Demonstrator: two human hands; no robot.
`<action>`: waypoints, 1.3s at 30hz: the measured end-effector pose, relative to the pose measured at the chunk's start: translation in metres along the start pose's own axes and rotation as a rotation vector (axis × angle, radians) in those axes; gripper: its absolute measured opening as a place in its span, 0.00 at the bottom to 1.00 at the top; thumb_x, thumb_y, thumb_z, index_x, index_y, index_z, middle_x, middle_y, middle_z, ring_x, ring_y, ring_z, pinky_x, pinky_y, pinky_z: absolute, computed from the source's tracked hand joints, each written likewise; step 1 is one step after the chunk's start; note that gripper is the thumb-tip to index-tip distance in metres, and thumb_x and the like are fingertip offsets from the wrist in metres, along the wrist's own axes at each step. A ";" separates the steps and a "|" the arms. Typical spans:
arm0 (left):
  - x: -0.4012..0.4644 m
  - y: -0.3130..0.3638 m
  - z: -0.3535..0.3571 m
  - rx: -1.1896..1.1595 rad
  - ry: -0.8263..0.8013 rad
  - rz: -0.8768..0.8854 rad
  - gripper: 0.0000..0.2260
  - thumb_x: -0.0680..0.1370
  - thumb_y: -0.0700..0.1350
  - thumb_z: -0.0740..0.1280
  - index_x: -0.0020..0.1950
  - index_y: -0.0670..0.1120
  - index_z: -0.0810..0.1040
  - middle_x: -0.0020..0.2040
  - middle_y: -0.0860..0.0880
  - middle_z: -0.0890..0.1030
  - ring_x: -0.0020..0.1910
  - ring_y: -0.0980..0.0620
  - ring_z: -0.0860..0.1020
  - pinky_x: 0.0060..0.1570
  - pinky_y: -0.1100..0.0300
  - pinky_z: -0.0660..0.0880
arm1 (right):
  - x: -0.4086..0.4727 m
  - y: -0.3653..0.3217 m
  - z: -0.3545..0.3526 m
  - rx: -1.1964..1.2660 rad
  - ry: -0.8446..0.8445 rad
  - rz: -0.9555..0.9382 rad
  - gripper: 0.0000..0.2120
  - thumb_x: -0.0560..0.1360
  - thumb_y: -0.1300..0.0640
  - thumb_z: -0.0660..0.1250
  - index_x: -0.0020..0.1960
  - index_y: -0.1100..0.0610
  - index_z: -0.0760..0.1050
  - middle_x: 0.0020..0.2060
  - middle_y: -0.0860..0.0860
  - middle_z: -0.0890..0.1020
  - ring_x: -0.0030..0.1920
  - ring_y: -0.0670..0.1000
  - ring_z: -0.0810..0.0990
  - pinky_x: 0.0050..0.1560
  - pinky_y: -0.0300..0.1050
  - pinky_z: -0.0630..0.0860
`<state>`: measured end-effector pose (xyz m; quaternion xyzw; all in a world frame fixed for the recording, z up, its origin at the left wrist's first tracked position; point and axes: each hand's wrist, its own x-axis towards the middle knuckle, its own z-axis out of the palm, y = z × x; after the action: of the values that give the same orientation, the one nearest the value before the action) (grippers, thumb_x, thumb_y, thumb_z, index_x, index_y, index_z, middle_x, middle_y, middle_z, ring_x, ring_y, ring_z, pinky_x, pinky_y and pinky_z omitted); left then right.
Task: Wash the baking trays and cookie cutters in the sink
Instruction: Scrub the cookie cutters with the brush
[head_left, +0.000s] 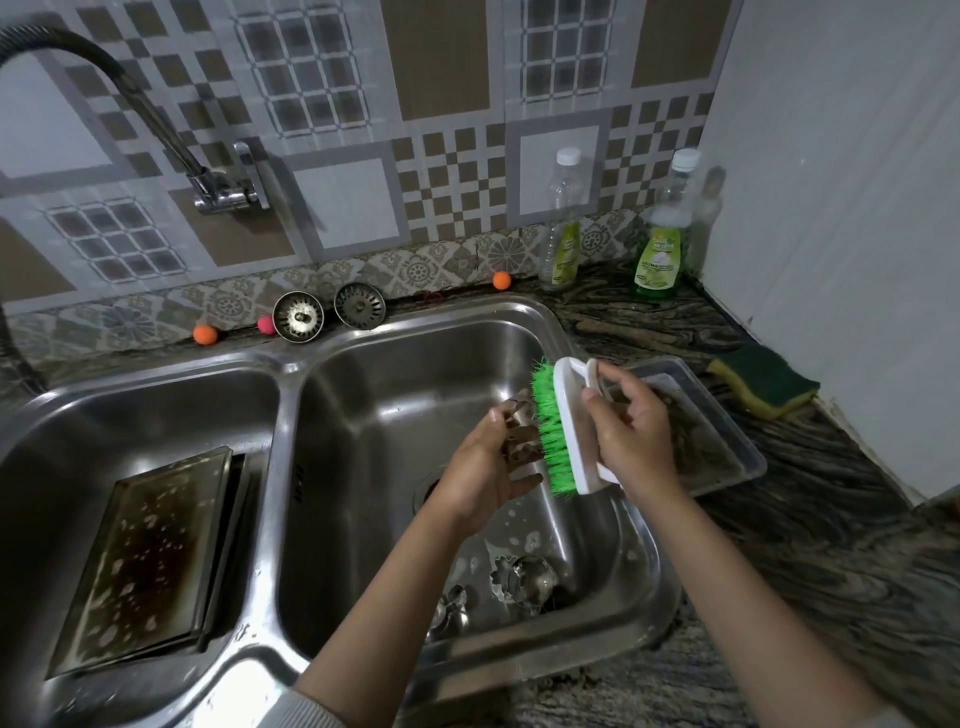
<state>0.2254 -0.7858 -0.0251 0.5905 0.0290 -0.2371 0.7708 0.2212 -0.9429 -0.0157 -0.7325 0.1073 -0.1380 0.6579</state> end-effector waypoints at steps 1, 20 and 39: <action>0.000 0.000 0.000 0.034 -0.010 0.006 0.16 0.83 0.54 0.50 0.68 0.57 0.71 0.58 0.46 0.79 0.57 0.46 0.77 0.60 0.46 0.72 | 0.000 0.001 0.000 -0.030 0.003 -0.020 0.14 0.76 0.58 0.66 0.61 0.49 0.75 0.54 0.54 0.81 0.46 0.45 0.78 0.45 0.38 0.75; -0.006 0.005 0.002 0.338 0.006 0.246 0.20 0.82 0.51 0.57 0.70 0.69 0.57 0.56 0.58 0.78 0.49 0.61 0.81 0.43 0.57 0.81 | -0.004 -0.005 0.004 0.005 -0.009 -0.092 0.16 0.77 0.59 0.66 0.63 0.47 0.73 0.54 0.51 0.81 0.46 0.47 0.81 0.48 0.44 0.78; 0.001 0.011 -0.005 0.276 0.168 0.392 0.15 0.78 0.39 0.66 0.63 0.49 0.73 0.47 0.44 0.80 0.45 0.51 0.80 0.47 0.53 0.80 | -0.009 0.000 0.008 0.064 -0.097 -0.060 0.15 0.78 0.55 0.65 0.63 0.46 0.74 0.43 0.52 0.83 0.38 0.43 0.80 0.37 0.41 0.79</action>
<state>0.2321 -0.7796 -0.0171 0.7020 -0.0547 -0.0348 0.7092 0.2152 -0.9322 -0.0168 -0.7197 0.0486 -0.1252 0.6811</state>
